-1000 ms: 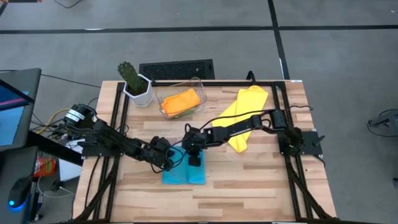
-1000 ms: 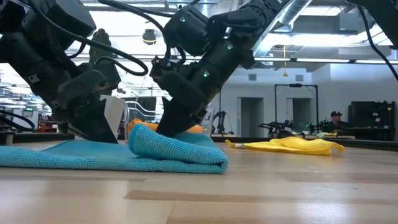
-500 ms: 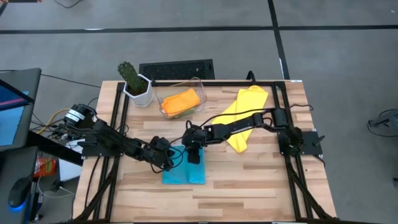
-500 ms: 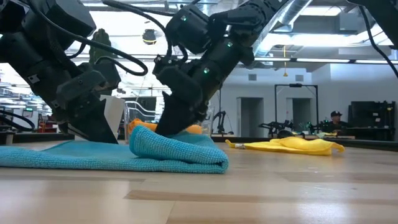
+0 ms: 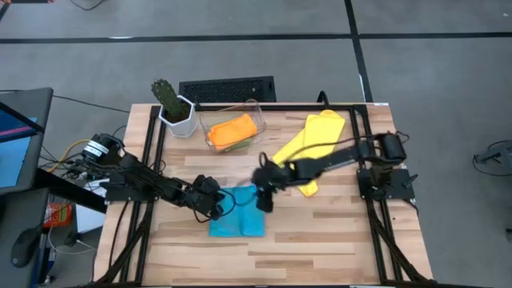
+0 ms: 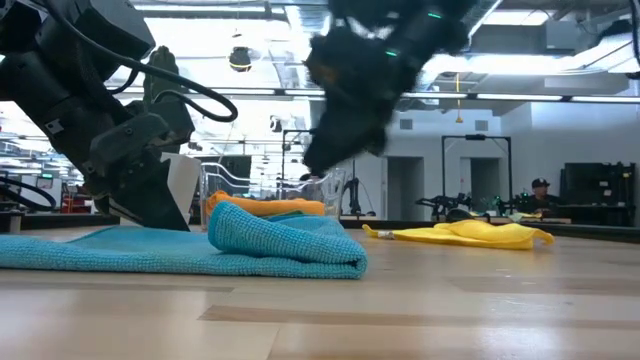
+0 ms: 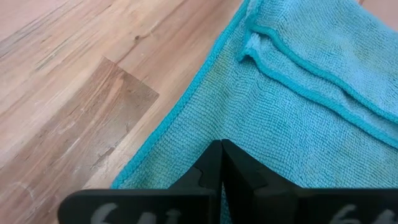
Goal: Fold microfiber towels
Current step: Fold the blue microfiber cloth
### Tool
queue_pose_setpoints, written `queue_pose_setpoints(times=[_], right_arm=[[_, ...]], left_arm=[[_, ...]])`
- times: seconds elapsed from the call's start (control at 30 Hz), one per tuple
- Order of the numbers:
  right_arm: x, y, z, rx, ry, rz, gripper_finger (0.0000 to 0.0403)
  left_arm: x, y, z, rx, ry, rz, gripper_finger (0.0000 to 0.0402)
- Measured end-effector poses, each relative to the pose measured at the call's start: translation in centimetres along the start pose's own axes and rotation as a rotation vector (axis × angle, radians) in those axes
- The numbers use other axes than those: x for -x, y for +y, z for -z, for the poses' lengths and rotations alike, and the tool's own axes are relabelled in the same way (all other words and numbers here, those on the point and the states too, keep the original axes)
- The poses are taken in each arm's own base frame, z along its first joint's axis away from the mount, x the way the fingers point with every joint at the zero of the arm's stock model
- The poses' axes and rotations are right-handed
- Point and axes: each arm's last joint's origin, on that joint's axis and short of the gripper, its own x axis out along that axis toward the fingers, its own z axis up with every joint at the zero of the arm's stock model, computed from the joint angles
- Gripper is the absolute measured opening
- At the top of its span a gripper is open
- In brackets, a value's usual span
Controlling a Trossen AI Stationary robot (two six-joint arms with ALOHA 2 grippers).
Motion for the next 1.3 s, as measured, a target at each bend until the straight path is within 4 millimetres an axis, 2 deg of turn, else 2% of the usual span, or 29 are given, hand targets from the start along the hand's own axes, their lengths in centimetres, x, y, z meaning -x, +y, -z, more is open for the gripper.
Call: queue_pose_setpoints(times=[0.07, 0.17, 0.27, 0.47, 0.67, 0.87, 1.03, 1.2, 1.3], right_arm=[[-0.3, 1.1, 2.1, -0.055, -0.066, -0.018, 0.0164], [-1.3, 3.5, 4.1, -0.102, -0.212, -0.062, 0.0148], [-3.0, 5.5, 6.4, -0.099, -0.21, -0.043, 0.0124], [-5.2, 8.5, 8.1, -0.069, -0.272, -0.102, 0.0074], [-7.1, 10.1, 7.9, -0.052, -0.285, -0.112, 0.0046], [-8.7, 10.2, 8.5, -0.063, -0.262, -0.1, 0.0035], [-8.1, 10.2, 8.1, -0.027, -0.27, -0.098, 0.0025], [-6.0, 11.0, 6.5, 0.03, -0.372, -0.059, 0.0019], [-6.1, 11.2, 6.9, 0.045, -0.374, -0.028, 0.0021]], left_arm=[[0.0, 0.0, 0.0, -0.009, 0.0, 0.0, 0.0], [0.0, 0.0, 0.0, -0.025, -0.002, 0.002, 0.0], [0.0, 0.0, 0.0, -0.025, -0.003, 0.001, 0.0], [0.0, 0.0, 0.0, -0.025, -0.004, 0.001, 0.0], [0.0, 0.0, -0.1, -0.019, -0.009, 0.004, 0.0], [0.0, 0.0, -0.1, -0.003, -0.004, 0.009, 0.0], [0.0, -0.1, -0.1, -0.003, 0.0, 0.012, 0.0], [0.0, -0.1, -0.1, 0.002, 0.002, 0.014, 0.0], [0.0, -0.1, -0.1, 0.002, 0.003, 0.015, 0.0]])
